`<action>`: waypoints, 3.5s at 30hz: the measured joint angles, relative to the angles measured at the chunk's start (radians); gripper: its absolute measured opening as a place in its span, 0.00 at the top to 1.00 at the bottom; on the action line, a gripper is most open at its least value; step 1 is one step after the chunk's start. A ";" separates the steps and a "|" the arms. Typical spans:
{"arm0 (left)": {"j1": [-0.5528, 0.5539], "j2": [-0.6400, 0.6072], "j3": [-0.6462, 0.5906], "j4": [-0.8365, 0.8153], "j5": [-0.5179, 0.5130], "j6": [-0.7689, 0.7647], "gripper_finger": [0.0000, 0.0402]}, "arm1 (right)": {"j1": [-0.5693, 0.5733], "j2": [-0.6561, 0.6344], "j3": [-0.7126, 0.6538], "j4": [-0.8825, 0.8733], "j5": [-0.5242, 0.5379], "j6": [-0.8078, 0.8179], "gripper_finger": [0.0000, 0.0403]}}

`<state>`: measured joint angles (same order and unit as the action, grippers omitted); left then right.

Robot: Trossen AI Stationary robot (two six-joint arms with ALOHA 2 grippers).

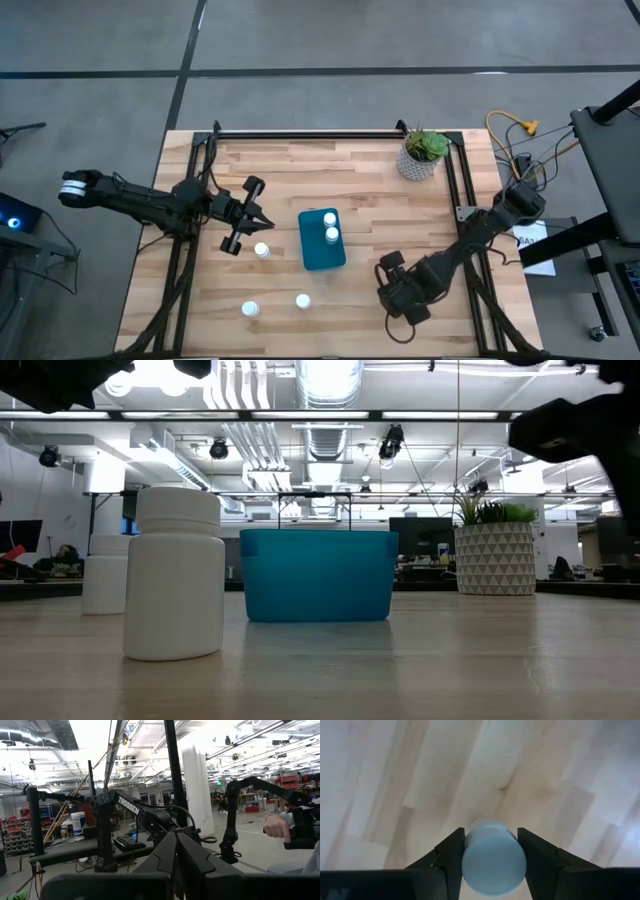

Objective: Pick and place pill bottles into a basket
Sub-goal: Put the white pill bottle into the blue bin

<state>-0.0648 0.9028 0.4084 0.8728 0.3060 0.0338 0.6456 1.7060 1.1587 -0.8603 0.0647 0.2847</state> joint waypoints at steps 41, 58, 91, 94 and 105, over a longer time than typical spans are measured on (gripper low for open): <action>0.000 0.000 0.000 0.001 0.000 0.003 1.00 | -0.348 -0.031 0.189 0.193 0.034 -0.448 0.63; 0.000 0.000 0.000 0.000 0.000 0.005 1.00 | -0.416 0.163 0.287 0.215 -0.045 -0.544 0.63; 0.000 0.000 0.000 0.000 0.000 0.005 1.00 | -0.494 0.288 0.296 0.208 -0.155 -0.592 0.59; 0.000 0.000 0.000 0.000 0.000 0.005 1.00 | -0.494 0.287 0.296 0.204 -0.153 -0.603 0.54; 0.000 0.000 0.000 0.000 0.000 0.005 1.00 | -0.494 0.287 0.303 0.205 -0.149 -0.605 0.49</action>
<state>-0.0647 0.9031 0.4080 0.8726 0.3058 0.0387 0.1520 1.9926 1.4620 -0.6548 -0.0841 -0.3199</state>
